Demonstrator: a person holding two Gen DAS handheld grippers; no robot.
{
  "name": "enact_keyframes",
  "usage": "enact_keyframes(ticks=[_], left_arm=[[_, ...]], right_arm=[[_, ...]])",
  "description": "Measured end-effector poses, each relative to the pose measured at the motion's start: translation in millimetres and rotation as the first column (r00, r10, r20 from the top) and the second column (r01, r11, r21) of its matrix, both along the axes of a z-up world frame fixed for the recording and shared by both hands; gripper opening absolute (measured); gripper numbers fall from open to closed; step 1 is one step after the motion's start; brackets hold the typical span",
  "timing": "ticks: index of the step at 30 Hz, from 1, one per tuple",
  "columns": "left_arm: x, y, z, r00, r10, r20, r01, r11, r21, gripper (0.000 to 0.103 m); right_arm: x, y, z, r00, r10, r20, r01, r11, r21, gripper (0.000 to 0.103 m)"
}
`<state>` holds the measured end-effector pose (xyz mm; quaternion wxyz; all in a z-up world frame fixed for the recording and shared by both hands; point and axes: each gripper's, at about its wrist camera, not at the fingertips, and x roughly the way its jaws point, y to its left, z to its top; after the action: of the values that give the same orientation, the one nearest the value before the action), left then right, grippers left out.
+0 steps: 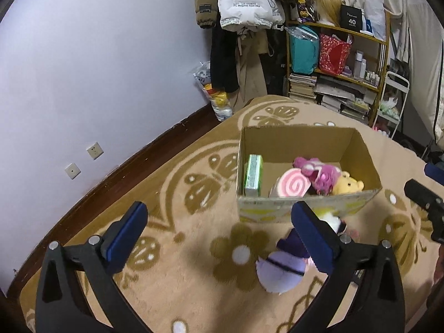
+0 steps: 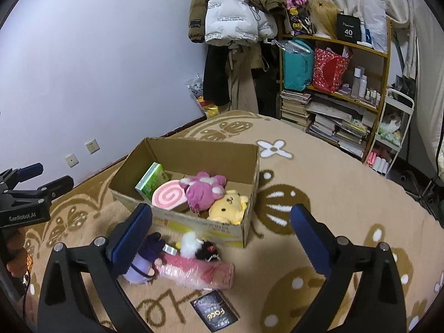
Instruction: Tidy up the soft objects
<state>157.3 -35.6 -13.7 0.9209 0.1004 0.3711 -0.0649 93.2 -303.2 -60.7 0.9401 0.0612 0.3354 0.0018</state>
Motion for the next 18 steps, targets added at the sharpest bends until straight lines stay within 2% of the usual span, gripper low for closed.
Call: enact_keyframes(ticks=[10,13,18], left_arm=[[-17,-2,-24,0.996,-0.031,-0.078,0.031,1.0,-0.004,0.102],[-19,-5,-33,0.994,-0.037,-0.103,0.036,0.999,-0.016,0.102],[-16,-7,-50,0.984,-0.064,-0.163,0.057,0.997,-0.048,0.102]], right_arm=[[-21,-1,-24,0.999,-0.012,-0.038,0.013,0.999,0.041,0.103],[-23,-2,-35,0.998,0.002,-0.062,0.003,0.996,0.088,0.103],[-25,0,-56,0.995,-0.007,-0.096,0.018,0.994,0.11,0.103]])
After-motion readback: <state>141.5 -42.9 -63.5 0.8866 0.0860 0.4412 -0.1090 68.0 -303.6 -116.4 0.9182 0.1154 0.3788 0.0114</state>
